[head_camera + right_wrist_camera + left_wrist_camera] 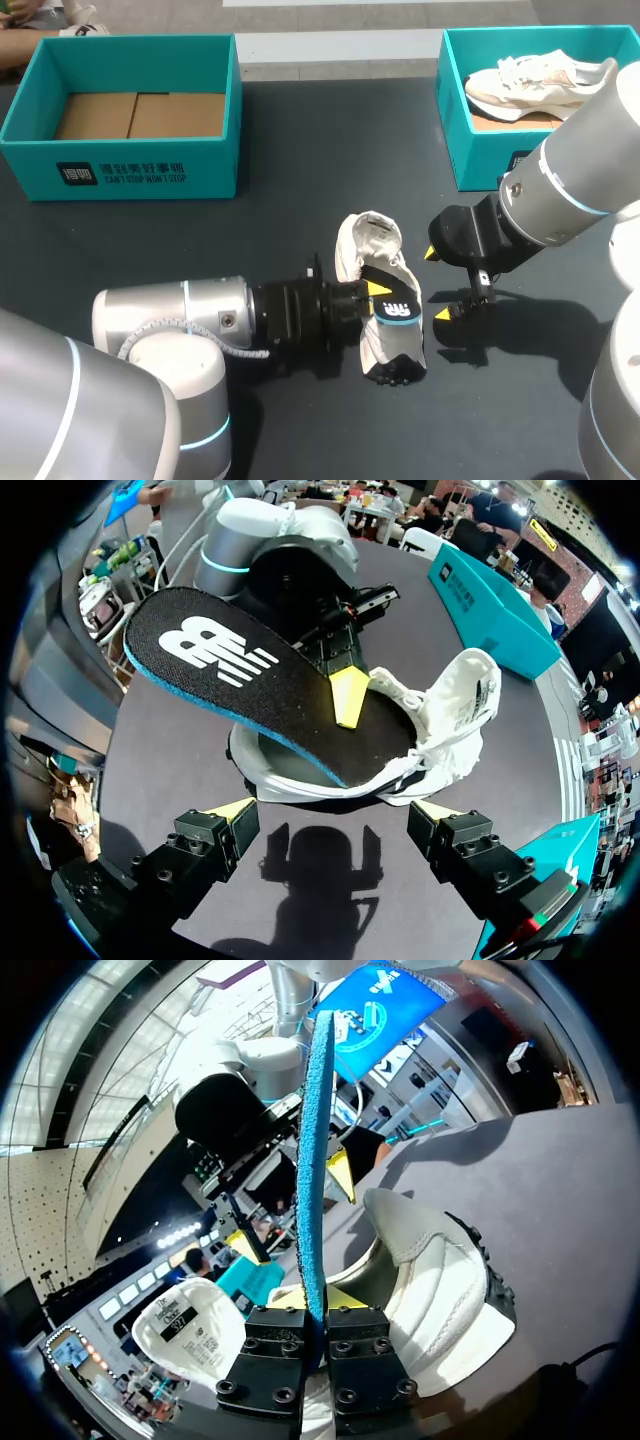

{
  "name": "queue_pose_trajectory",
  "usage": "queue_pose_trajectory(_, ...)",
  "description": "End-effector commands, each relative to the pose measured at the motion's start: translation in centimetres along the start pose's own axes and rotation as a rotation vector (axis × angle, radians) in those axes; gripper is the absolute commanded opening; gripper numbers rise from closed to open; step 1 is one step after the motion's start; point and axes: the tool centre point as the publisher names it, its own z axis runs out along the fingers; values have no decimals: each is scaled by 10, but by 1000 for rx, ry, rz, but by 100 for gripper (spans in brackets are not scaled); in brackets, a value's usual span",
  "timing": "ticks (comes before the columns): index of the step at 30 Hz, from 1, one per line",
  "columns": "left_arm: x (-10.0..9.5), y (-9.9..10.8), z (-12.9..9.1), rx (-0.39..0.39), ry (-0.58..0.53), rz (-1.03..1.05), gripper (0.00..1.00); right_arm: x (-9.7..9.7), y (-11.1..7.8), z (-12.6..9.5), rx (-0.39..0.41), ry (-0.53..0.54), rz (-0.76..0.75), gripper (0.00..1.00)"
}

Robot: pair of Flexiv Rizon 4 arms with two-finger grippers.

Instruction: Take the shoe out of the shoebox, open the shoe tongue, remove and reinsert the insole, then place the shoe into the shoebox

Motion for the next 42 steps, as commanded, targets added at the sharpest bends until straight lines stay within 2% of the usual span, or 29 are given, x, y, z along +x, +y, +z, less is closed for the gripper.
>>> queue_pose_trajectory(1, -3, -7, -5, 6, -9, 11, 18, 2, 0, -1, 0, -1, 0, 100)
queue_pose_trajectory(3, -6, -14, -8, 16, -12, 23, 21, 2, 0, -1, 0, -1, 0, 100)
queue_pose_trajectory(8, -10, -29, -11, 27, -12, 43, 22, 2, 0, -1, 0, -1, 0, 100)
queue_pose_trajectory(15, -1, -41, -18, 21, -10, 49, 20, 2, 0, -1, 0, -1, 0, 100)
queue_pose_trajectory(21, 8, -42, -21, 4, -9, 33, 19, 2, 0, -1, 0, -1, 0, 100)
queue_pose_trajectory(24, 13, -39, -18, 1, -2, 21, 7, 2, 0, -1, 0, -1, 0, 100)
queue_pose_trajectory(25, 14, -38, -16, 1, -2, 21, 1, 2, 0, -1, 0, -1, 0, 100)
queue_pose_trajectory(33, 17, -17, -1, -26, 0, 45, 0, 2, 0, -1, 0, -1, 0, 100)
queue_pose_trajectory(42, 5, 14, 1, -68, -30, 56, 0, 2, 0, -1, 0, -1, 0, 100)
